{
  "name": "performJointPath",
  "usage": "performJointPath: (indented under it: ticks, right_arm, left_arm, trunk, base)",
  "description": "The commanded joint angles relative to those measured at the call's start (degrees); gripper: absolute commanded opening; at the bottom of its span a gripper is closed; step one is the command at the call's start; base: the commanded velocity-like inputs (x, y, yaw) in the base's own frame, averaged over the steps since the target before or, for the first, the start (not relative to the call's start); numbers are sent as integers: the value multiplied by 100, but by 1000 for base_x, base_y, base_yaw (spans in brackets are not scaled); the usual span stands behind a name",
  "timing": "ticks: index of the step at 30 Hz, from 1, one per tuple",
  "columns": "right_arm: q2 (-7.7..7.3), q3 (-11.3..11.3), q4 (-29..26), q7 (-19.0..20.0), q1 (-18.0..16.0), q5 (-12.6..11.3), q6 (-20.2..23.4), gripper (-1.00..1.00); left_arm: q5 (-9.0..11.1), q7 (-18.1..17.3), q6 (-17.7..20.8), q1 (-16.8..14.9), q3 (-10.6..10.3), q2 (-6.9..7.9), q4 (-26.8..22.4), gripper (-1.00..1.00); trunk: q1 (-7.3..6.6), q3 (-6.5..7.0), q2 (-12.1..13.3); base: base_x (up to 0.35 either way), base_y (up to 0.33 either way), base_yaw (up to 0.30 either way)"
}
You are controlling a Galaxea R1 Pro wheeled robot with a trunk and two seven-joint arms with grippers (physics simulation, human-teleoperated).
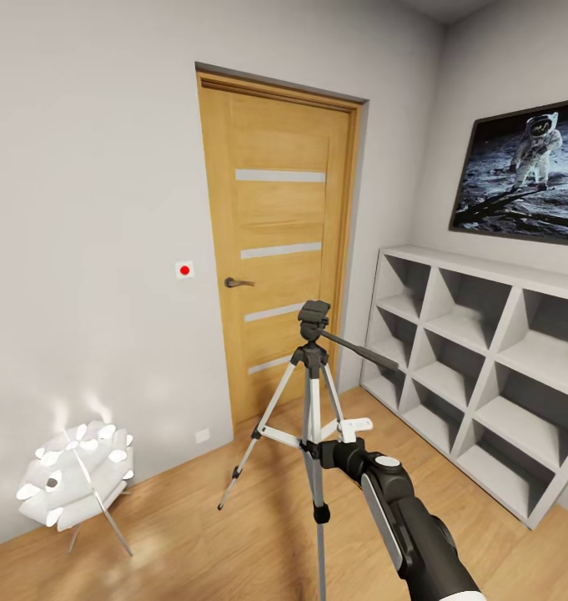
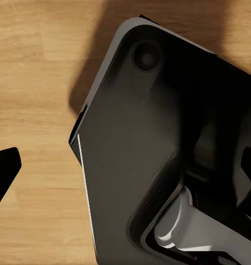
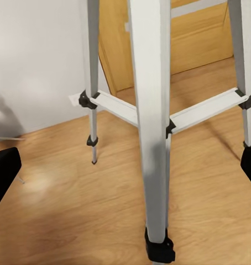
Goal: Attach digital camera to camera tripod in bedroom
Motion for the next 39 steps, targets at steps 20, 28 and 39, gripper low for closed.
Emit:
performJointPath:
  ticks: [20,28,39]
  right_arm:
    - [6,3,4,-384,-1,-32,-146,100]
    - [6,17,4,-385,2,-32,-149,100]
    - [-3,33,4,-375,0,-37,-157,100]
  left_arm:
    - [-2,3,-14,-1,14,-1,3,100]
    - [-6,-3,-14,-1,11,-1,3,100]
    - [-6,-2,-14,-1,11,-1,3,100]
  trunk:
    - [2,-2,-4]
    - [2,-2,-4]
    - [2,-2,-4]
  base:
    - [0,0,0]
    - [111,0,0]
    - [155,0,0]
